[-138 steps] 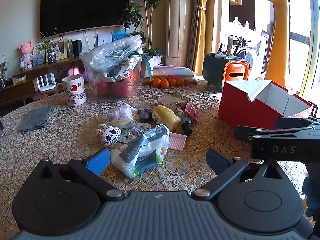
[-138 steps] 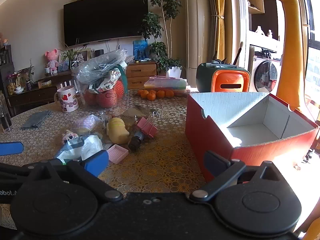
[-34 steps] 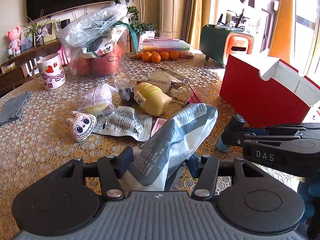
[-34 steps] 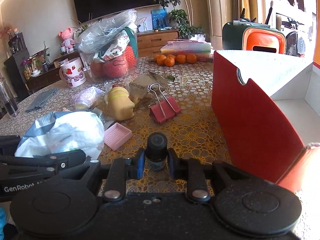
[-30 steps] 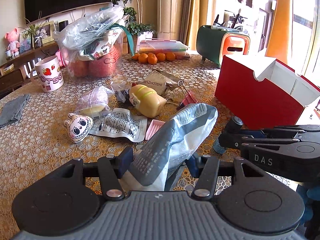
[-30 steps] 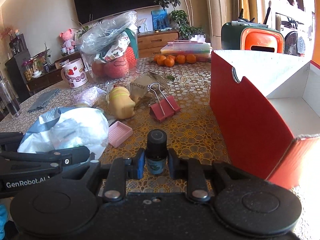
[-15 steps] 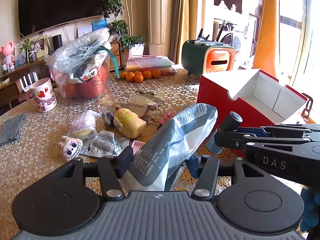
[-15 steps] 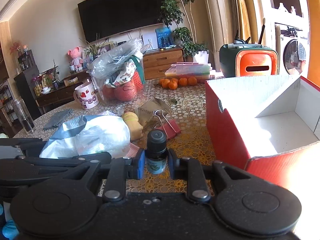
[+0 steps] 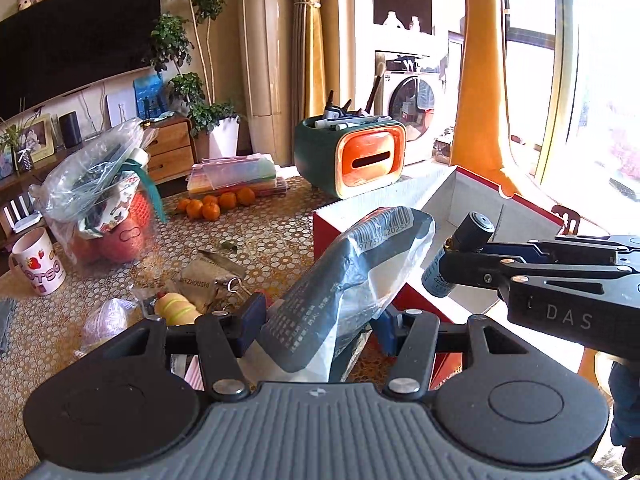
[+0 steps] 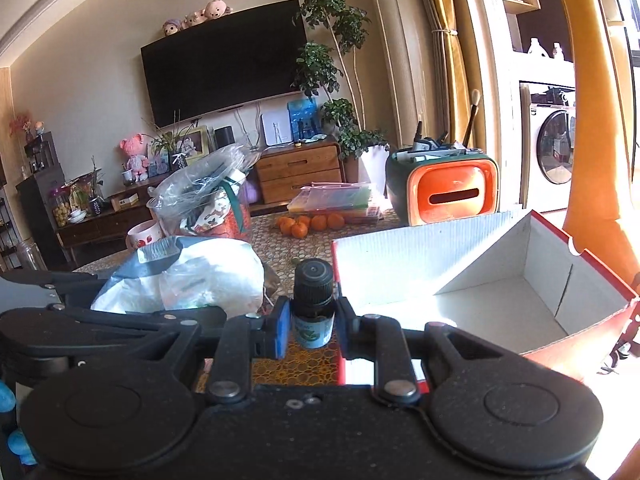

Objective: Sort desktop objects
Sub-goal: 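Carry the packet and bottle with both tools over the red box, then open the right tool to drop the bottle while the left tool releases the packet, then withdraw both tools from the box back toward the table, then grasp the bunny plush with the left tool while the right tool grasps the pink soap dish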

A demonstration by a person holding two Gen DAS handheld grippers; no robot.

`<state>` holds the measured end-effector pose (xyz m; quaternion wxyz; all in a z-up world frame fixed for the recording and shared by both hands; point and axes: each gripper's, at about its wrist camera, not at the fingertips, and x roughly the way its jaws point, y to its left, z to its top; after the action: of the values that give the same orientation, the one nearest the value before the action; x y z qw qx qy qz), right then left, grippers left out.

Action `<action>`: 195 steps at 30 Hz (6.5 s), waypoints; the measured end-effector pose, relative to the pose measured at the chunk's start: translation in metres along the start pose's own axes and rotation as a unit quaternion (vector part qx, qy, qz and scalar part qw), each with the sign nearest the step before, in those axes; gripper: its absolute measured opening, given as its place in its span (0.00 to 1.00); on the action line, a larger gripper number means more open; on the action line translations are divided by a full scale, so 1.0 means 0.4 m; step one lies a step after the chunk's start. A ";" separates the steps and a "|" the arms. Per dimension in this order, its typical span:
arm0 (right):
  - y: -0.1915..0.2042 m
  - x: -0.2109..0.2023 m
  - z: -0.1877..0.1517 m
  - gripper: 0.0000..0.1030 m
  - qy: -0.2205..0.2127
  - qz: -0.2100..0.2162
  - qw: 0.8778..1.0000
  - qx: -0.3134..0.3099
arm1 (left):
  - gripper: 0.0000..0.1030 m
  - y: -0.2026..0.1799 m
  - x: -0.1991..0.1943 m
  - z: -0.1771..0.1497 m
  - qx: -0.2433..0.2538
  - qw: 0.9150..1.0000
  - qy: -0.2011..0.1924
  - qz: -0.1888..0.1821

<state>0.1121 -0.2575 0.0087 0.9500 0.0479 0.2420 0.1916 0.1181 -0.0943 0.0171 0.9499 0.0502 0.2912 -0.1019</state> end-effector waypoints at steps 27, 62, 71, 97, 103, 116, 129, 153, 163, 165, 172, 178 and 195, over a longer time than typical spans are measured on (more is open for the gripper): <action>-0.316 0.089 0.030 0.22 0.043 -0.080 0.996 0.010 | 0.53 -0.240 0.300 0.136 0.159 0.982 0.091 -0.046; -0.408 0.248 0.006 0.22 0.209 -0.066 0.973 -0.073 | 0.56 -0.311 0.529 0.114 0.197 0.931 0.293 -0.089; -0.406 0.251 0.006 0.34 0.213 -0.066 0.972 -0.070 | 0.65 -0.302 0.503 0.127 0.180 0.943 0.265 -0.090; -0.375 0.140 0.048 0.80 0.163 -0.069 0.983 -0.051 | 1.00 -0.239 0.361 0.145 0.101 0.974 0.177 -0.095; -0.371 0.102 0.063 0.87 0.145 -0.072 0.986 -0.027 | 1.00 -0.216 0.317 0.148 0.081 0.980 0.157 -0.094; -0.277 0.005 0.081 0.93 0.107 -0.049 0.992 -0.035 | 1.00 -0.164 0.180 0.118 0.076 0.988 0.113 -0.079; -0.129 -0.058 0.068 0.94 0.096 -0.010 0.994 -0.043 | 1.00 -0.039 0.027 0.087 0.053 0.995 0.071 -0.054; 0.198 0.065 -0.002 0.94 0.134 0.056 0.985 -0.097 | 0.99 0.288 -0.097 -0.068 -0.011 0.998 0.054 0.034; 0.260 0.160 -0.028 0.94 0.145 0.055 0.982 -0.106 | 0.99 0.380 -0.056 -0.136 -0.013 0.996 0.066 0.056; 0.265 0.179 -0.036 0.94 0.149 0.053 0.982 -0.105 | 0.99 0.394 -0.042 -0.146 -0.014 0.996 0.069 0.061; 0.277 0.243 -0.059 0.94 0.164 0.055 0.979 -0.111 | 0.99 0.444 0.001 -0.167 -0.020 0.994 0.077 0.079; 0.287 0.301 -0.072 0.94 0.171 0.059 0.975 -0.130 | 0.99 0.492 0.059 -0.178 -0.031 0.991 0.093 0.092; 0.338 0.467 -0.124 0.79 0.194 0.075 0.957 -0.204 | 0.99 0.579 0.170 -0.233 -0.054 0.984 0.118 0.121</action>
<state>0.1937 -0.0606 -0.0925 0.8573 -0.1667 0.3734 0.3128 0.1742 0.1345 -0.0900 0.9155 0.0454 0.3980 0.0363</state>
